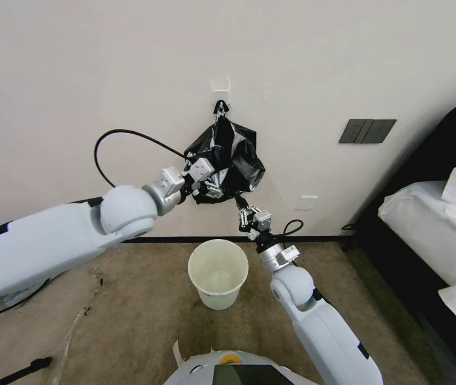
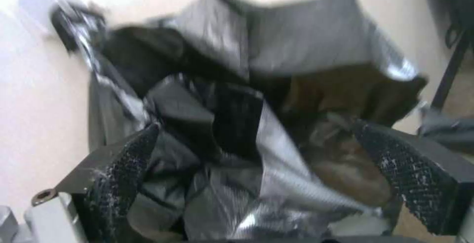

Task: Place a trash bag onto the trash bin.

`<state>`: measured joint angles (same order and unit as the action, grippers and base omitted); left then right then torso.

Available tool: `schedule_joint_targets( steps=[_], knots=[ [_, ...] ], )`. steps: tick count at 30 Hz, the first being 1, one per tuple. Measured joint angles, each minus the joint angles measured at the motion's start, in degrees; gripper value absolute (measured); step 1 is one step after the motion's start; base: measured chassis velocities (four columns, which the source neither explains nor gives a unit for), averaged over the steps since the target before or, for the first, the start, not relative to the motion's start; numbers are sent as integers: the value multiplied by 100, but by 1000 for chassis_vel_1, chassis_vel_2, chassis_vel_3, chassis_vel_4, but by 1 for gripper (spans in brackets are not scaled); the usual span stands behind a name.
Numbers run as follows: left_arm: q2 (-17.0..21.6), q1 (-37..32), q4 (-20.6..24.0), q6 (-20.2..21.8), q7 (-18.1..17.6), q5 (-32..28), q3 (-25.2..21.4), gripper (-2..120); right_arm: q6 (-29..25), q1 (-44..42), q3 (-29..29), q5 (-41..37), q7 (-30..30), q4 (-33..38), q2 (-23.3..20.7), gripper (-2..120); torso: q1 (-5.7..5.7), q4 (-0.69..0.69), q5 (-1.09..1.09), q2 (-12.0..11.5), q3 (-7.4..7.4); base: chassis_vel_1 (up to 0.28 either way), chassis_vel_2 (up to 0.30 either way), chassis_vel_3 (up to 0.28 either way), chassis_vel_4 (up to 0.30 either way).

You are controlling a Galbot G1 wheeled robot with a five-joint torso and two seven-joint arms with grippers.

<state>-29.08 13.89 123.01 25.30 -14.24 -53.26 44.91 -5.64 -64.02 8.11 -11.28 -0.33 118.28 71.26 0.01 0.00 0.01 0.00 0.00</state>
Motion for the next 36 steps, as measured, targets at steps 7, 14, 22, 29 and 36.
schedule_joint_targets(
  steps=[7, 14, 22, 29, 36],
  knots=[
    [-321, 211, -205, 138, -109, -345, 230, 98, -41, -37, 32, -17, -7, 25, -40, 0, 0, -1, 0, 0, 0, 0, 0, 0, 0],
    [-576, 453, -390, 290, -198, -471, 447, 83, -45, -39, 53, -53, -7, 79, -69, 0, 0, 0, 0, 0, 0, 0, 0, 0, 0],
    [-818, 600, -442, 968, -489, -911, 470, 53, -27, -37, 65, -134, -7, 177, -84, 0, 0, 0, 0, 0, 0, 0, 0, 0, 0],
    [-917, 666, -483, 1259, -743, -1254, 413, 29, -17, -66, 95, -171, -6, 235, -87, 0, 0, -1, 0, 0, 0, 0, 0, 0, 0],
    [-915, 548, -470, 1310, -1040, -1464, 217, 0, -2, -67, 103, -181, 6, 271, -92, 0, 0, 0, 0, 0, 0, 0, 0, 0, 0]
  ],
)
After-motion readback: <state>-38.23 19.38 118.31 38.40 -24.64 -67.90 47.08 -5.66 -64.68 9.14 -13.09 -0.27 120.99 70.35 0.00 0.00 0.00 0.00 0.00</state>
